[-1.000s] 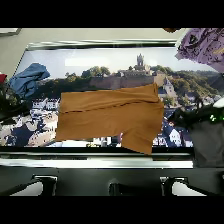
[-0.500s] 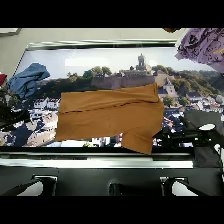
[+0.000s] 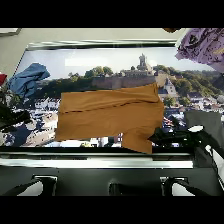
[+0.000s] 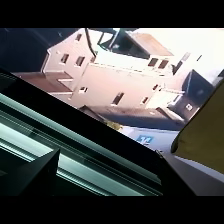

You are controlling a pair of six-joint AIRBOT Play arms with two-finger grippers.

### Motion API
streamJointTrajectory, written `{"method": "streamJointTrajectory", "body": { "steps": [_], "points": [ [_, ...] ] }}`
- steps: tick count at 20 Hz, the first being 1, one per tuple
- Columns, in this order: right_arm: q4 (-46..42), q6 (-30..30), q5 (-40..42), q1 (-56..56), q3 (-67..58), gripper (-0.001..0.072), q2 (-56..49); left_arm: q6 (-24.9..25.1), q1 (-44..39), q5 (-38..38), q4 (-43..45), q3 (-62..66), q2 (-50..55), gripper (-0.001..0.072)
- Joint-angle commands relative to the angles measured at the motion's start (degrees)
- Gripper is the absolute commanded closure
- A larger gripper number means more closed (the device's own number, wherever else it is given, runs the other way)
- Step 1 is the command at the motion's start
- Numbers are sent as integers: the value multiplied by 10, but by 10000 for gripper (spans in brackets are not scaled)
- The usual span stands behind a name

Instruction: Fold the clothes and pants, and hang the long-sleeved shirts on hangers.

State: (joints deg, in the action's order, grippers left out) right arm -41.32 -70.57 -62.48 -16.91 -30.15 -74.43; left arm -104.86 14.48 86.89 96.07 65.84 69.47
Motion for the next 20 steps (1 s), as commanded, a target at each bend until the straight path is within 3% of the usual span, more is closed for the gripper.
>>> {"method": "streamJointTrajectory", "body": {
  "steps": [1,4,6,13,20],
  "points": [
    [-3,-8,4,6,-16,680,3,34,38,-41,-80,-25,-1,37],
    [-3,-7,-23,6,-22,680,10,138,115,-101,-286,-110,0,38],
    [-3,-4,-45,6,-22,680,11,185,138,-128,-353,-170,2,38],
    [-3,-2,-65,6,-22,680,11,247,139,-155,-403,-274,39,38],
    [-3,-2,-66,6,-22,680,11,254,139,-161,-433,-274,76,51]
  ]
}}
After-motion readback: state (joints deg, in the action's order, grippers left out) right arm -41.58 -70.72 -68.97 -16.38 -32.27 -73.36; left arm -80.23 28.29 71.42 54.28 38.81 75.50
